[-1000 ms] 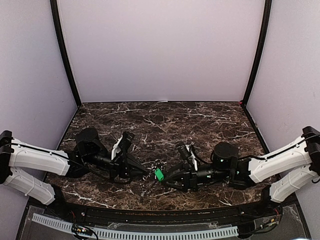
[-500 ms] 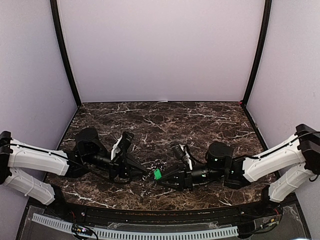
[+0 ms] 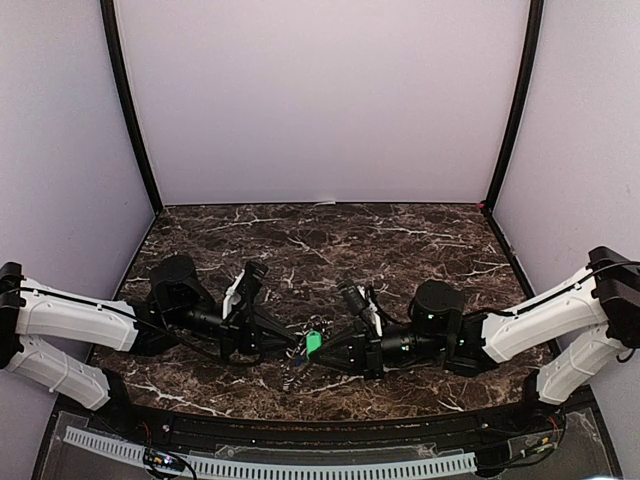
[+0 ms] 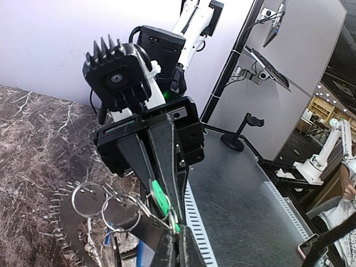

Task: Remove the keys from the keyring
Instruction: Pass from the left arm to the right

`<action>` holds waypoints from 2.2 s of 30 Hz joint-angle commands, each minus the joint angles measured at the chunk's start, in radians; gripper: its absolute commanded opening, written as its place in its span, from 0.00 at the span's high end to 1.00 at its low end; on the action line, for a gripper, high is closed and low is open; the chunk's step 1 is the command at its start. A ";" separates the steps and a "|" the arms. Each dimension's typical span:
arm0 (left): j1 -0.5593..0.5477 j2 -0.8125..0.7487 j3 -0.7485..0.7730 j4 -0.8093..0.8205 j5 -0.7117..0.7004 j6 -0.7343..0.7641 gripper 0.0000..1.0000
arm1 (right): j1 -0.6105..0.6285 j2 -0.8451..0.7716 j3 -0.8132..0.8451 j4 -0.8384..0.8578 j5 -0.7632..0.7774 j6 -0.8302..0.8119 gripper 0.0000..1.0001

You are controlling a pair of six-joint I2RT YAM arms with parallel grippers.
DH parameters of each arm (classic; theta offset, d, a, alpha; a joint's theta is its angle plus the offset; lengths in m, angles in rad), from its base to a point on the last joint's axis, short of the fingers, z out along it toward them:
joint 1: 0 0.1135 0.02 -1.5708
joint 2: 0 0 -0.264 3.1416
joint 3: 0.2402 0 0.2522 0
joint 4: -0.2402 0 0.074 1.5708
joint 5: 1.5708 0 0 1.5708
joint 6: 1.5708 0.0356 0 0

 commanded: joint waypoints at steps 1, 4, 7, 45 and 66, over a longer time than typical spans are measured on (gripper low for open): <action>0.003 -0.040 0.001 0.040 -0.058 0.024 1.00 | -0.005 -0.033 0.001 0.010 -0.003 -0.005 1.00; 0.004 -0.035 0.002 0.036 -0.063 0.024 1.00 | -0.003 -0.072 -0.012 -0.030 0.012 -0.019 1.00; 0.004 -0.029 0.002 0.035 -0.059 0.018 1.00 | -0.004 -0.125 0.001 -0.120 0.044 -0.064 1.00; 0.006 0.003 0.038 -0.052 -0.137 0.004 1.00 | 0.006 -0.219 0.290 -0.801 0.130 -0.401 1.00; 0.033 -0.029 -0.026 0.127 -0.175 -0.075 1.00 | 0.107 -0.118 0.250 -0.738 0.114 -0.356 1.00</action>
